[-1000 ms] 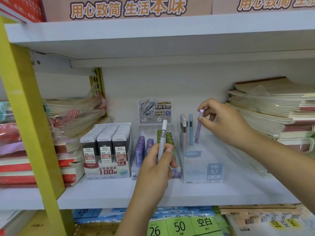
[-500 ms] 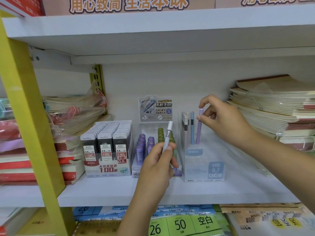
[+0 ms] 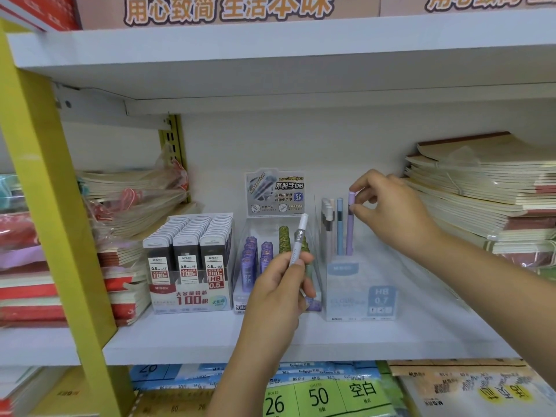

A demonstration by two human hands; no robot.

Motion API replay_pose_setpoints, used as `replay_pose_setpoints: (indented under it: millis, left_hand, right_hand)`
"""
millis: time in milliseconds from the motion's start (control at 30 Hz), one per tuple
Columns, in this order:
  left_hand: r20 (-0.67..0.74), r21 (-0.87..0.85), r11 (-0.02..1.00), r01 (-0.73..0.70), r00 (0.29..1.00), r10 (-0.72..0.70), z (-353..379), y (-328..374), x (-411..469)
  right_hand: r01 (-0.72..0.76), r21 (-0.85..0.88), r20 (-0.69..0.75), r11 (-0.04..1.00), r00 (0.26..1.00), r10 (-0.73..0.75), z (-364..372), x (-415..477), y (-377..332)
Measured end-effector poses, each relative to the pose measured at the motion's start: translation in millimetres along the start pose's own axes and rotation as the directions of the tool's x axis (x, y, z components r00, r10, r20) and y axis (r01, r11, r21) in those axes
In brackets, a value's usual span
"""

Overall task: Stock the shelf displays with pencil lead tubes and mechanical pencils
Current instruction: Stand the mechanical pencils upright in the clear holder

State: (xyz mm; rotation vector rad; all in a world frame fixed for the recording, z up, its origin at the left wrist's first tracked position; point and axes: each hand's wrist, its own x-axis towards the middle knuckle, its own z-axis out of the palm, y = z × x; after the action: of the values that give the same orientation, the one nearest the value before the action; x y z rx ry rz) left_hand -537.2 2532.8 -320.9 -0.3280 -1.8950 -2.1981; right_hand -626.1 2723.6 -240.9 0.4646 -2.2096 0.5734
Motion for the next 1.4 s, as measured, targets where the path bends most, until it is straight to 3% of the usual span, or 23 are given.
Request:
replay_pose_setpoints:
  millis: [167,300,367,433,533,633,700,767,833,933,1067,1200,1400]
  left_hand:
    - [0.015,0.057,0.997,-0.056,0.998,0.055,0,1,-2]
    - [0.038,0.079,0.993,-0.093,0.995,0.09,-1,4,-5]
    - [0.049,0.076,0.991,-0.106,0.994,0.103,-2,6,-5]
    - [0.051,0.076,0.99,-0.117,0.992,0.113,-1,8,-5]
    - [0.08,0.112,0.983,-0.145,0.987,0.137,1,7,-5]
    - [0.123,0.172,0.967,-0.189,0.978,0.17,7,6,-6]
    - [0.08,0.217,0.951,-0.221,0.975,0.208,13,4,-6]
    - [-0.038,0.308,0.912,-0.27,0.955,0.295,16,3,-5]
    - [-0.105,0.529,0.782,-0.33,0.889,0.446,17,2,-5]
    - [0.013,0.732,0.568,-0.377,0.841,0.541,17,-2,-7]
    - [0.157,0.801,0.446,-0.398,0.86,0.485,15,-16,-4]
    - [0.188,0.814,0.394,-0.428,0.835,0.518,18,-25,-3]
    - [0.178,0.801,0.389,-0.456,0.8,0.573,17,-32,-1]
  right_hand:
    - [-0.035,-0.204,0.059,0.978,0.997,0.048,-1,3,2]
    - [-0.029,-0.23,0.08,0.973,0.996,0.049,-10,0,-5]
    - [0.004,-0.103,0.043,0.995,0.999,0.0,-17,-11,-15]
    - [-0.028,0.157,0.075,0.987,0.997,0.016,-24,-24,-30]
    - [-0.164,0.509,0.249,0.845,0.968,0.038,-32,-40,-56]
    - [-0.21,0.62,0.3,0.756,0.954,0.019,-34,-46,-69]
    - [-0.226,0.699,0.269,0.679,0.962,0.045,-35,-45,-70]
    - [-0.182,0.752,0.145,0.634,0.983,0.11,-40,-40,-66]
    - [-0.074,0.773,-0.049,0.63,0.983,0.175,-50,-32,-57]
    - [0.031,0.691,-0.212,0.723,0.964,0.161,-58,-20,-38]
    - [-0.01,0.305,-0.111,0.952,0.993,0.046,-43,-10,-14]
    - [0.028,0.057,0.037,0.998,0.999,-0.03,-27,-9,0]
    - [0.037,0.019,0.108,0.999,0.993,-0.039,-14,-13,8]
